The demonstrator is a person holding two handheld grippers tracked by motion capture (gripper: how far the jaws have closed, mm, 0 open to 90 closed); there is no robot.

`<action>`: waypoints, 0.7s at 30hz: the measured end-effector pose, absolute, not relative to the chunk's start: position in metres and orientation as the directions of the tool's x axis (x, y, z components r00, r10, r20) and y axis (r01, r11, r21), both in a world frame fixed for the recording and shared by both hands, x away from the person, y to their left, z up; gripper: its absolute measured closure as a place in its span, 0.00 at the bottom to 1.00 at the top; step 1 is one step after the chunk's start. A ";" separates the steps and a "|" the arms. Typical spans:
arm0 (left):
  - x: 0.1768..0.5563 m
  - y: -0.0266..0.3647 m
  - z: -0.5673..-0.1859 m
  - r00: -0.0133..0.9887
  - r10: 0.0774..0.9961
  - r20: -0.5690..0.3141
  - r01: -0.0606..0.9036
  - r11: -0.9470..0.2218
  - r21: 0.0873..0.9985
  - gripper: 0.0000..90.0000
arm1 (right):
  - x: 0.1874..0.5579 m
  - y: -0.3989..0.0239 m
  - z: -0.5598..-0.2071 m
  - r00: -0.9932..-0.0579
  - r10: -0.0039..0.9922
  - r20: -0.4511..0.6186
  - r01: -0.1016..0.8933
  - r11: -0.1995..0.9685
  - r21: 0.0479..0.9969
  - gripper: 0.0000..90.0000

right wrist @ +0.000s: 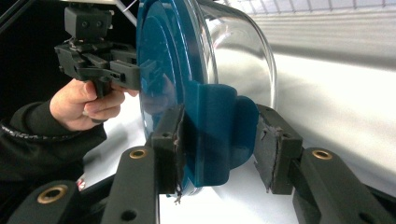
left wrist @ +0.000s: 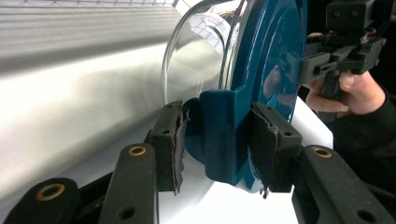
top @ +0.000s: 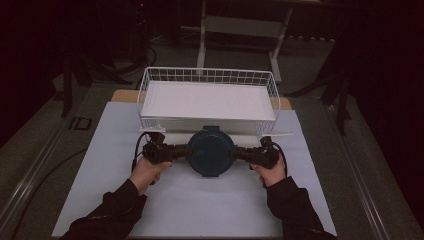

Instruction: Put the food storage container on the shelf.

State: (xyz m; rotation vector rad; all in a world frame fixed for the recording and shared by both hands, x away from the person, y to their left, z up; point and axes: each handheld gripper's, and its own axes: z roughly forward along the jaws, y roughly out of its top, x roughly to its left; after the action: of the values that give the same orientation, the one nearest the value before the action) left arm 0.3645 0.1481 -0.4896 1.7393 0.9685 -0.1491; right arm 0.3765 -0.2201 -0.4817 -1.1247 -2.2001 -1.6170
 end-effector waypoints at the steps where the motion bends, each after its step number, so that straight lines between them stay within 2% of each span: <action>1: 0.367 0.148 -0.490 0.655 0.532 -0.537 0.669 -0.078 0.739 0.63 | 0.379 -0.220 -0.484 -0.695 0.459 0.553 0.664 0.115 0.739 0.63; 6: 0.380 0.147 -0.493 0.654 0.546 -0.524 0.671 -0.099 0.735 0.63 | 0.390 -0.221 -0.497 -0.679 0.455 0.577 0.678 0.085 0.731 0.63; 14: 0.388 0.145 -0.504 0.623 0.558 -0.549 0.692 -0.066 0.719 0.63 | 0.401 -0.219 -0.505 -0.676 0.484 0.556 0.670 0.089 0.737 0.62; 21: 0.393 0.142 -0.503 0.632 0.589 -0.504 0.670 -0.088 0.737 0.63 | 0.406 -0.219 -0.509 -0.659 0.524 0.540 0.674 0.092 0.733 0.61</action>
State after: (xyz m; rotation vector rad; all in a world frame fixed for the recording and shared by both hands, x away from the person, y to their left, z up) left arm 0.3927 0.1424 -0.5026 1.7638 1.0237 -0.0925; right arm 0.4060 -0.2189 -0.5091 -1.2253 -2.2139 -1.6148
